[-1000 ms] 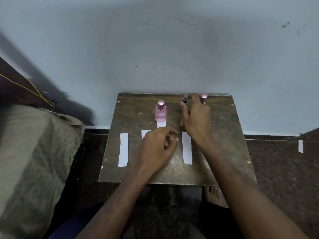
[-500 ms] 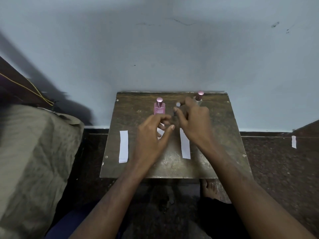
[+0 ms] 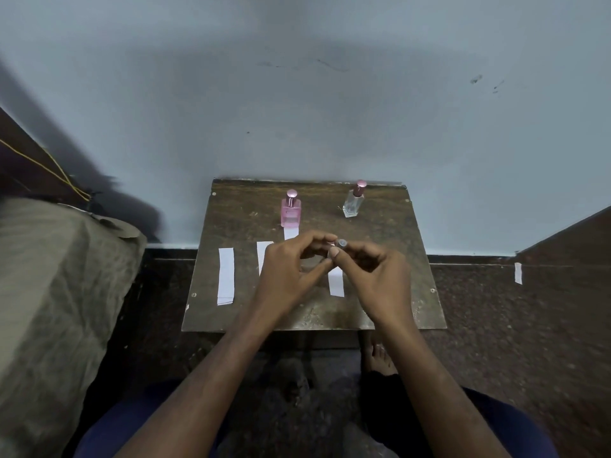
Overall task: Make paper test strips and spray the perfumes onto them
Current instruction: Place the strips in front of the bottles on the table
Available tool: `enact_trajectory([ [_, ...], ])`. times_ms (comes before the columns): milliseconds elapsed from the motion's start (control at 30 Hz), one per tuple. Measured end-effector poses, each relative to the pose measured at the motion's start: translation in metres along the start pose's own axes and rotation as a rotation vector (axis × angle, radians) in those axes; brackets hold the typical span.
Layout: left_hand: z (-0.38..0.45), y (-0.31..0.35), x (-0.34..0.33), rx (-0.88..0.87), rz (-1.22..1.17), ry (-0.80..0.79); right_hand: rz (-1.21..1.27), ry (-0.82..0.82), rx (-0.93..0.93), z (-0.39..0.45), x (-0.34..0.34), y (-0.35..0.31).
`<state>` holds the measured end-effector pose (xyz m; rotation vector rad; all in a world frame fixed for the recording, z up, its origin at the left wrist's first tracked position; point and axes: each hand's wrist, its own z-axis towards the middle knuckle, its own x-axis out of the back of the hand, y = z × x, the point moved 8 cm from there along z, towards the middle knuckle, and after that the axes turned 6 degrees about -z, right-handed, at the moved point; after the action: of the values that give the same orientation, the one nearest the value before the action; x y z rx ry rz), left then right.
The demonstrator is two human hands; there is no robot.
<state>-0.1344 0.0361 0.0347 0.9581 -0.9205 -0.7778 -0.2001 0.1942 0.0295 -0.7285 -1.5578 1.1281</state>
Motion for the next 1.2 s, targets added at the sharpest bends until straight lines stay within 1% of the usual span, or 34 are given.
enact_trajectory([
  [67, -0.003, -0.001, -0.003, 0.008, 0.001, -0.013, 0.022, 0.034, 0.018, -0.007, 0.0, 0.003],
  [133, -0.004, -0.003, -0.002, 0.018, 0.013, 0.009, 0.038, 0.042, 0.012, -0.003, -0.002, 0.006],
  [267, -0.003, -0.007, 0.011, 0.049, 0.082, 0.128, 0.214, -0.047, -0.054, 0.017, -0.017, 0.007],
  [400, -0.004, -0.011, 0.014, 0.106, 0.07, 0.161, 0.299, -0.118, -0.05, 0.026, -0.031, 0.009],
  [500, -0.003, -0.011, 0.013, 0.119, 0.047, 0.174, 0.303, -0.124, -0.023, 0.028, -0.032, 0.01],
  [733, 0.0, 0.0, 0.013, 0.11, -0.017, 0.159, 0.353, -0.083, 0.054, 0.028, -0.023, 0.006],
  [767, 0.0, -0.001, 0.013, 0.118, -0.022, 0.151, 0.397, -0.055, 0.047, 0.03, -0.019, 0.003],
  [833, -0.004, -0.005, 0.012, 0.144, -0.013, 0.146, 0.599, 0.051, 0.002, 0.038, 0.001, 0.001],
  [867, -0.006, -0.009, 0.014, 0.161, -0.005, 0.157, 0.651, 0.09, 0.006, 0.043, 0.014, 0.001],
  [900, -0.007, -0.012, 0.016, 0.179, -0.004, 0.174, 0.603, 0.124, 0.036, 0.047, 0.03, 0.002],
  [933, -0.009, -0.015, 0.018, 0.195, -0.007, 0.193, 0.453, 0.137, 0.075, 0.05, 0.044, 0.002],
  [1000, -0.01, -0.018, 0.021, 0.212, -0.003, 0.214, 0.009, 0.139, 0.122, 0.053, 0.06, 0.009],
  [1033, -0.011, -0.019, 0.02, 0.22, 0.003, 0.212, -0.144, 0.164, 0.107, 0.055, 0.065, 0.017],
  [1067, -0.011, -0.019, 0.02, 0.227, 0.007, 0.21, -0.212, 0.184, 0.088, 0.056, 0.069, 0.022],
  [1133, -0.011, -0.021, 0.018, 0.231, 0.002, 0.209, -0.238, 0.197, 0.063, 0.061, 0.071, 0.031],
  [1200, -0.01, -0.023, 0.017, 0.225, 0.003, 0.206, -0.299, 0.17, 0.081, 0.066, 0.067, 0.034],
])
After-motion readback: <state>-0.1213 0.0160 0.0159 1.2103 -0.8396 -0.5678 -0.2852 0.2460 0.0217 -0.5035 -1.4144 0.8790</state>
